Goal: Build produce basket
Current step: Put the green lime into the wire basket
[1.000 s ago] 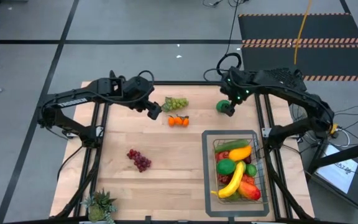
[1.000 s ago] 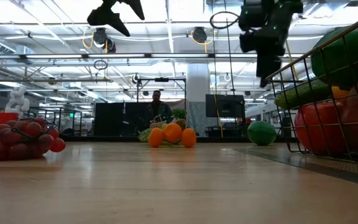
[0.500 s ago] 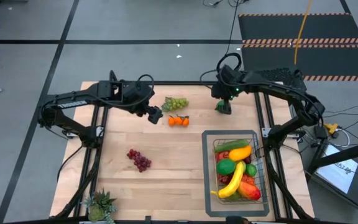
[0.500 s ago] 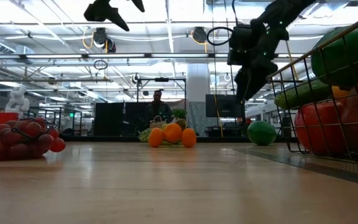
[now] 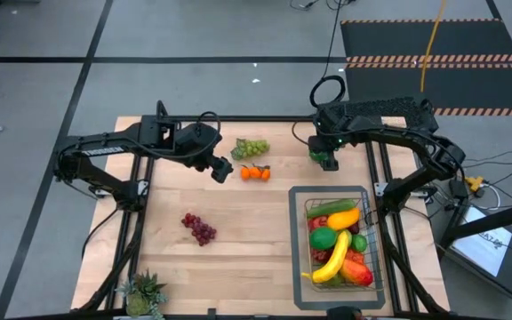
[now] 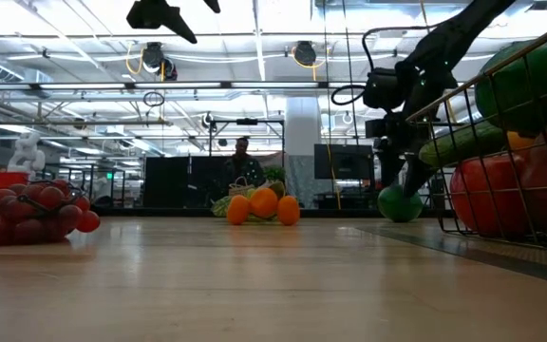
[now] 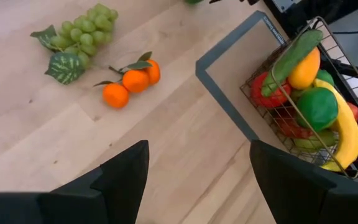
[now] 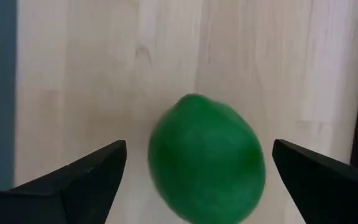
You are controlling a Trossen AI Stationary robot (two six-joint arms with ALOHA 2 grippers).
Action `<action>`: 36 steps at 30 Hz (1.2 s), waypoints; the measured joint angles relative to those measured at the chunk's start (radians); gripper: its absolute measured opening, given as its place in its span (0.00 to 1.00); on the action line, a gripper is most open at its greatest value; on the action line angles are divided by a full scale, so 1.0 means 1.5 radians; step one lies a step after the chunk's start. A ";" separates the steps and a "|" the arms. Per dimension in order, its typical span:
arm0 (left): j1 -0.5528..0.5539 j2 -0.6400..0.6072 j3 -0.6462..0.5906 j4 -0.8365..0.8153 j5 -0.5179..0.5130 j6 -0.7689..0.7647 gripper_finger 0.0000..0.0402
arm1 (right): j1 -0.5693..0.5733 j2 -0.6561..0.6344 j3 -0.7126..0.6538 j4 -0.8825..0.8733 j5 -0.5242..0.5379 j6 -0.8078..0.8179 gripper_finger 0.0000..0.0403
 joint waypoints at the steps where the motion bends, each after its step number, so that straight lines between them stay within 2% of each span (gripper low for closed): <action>1: 0.000 0.000 0.000 0.000 0.000 0.002 0.69 | 0.000 0.000 -0.006 0.013 0.003 -0.007 0.99; 13: 0.000 0.000 0.000 0.000 0.000 0.004 0.69 | -0.001 -0.001 -0.053 0.087 0.013 -0.008 0.97; 23: 0.000 0.000 0.000 0.000 -0.001 0.016 0.69 | -0.001 -0.001 -0.082 0.104 0.012 0.015 0.80; 30: 0.000 0.000 0.000 0.000 -0.001 0.019 0.69 | 0.002 -0.014 -0.084 0.104 0.017 0.087 0.79; 36: 0.000 0.000 0.000 0.000 -0.001 0.031 0.69 | 0.022 -0.080 -0.084 0.095 0.017 0.195 0.79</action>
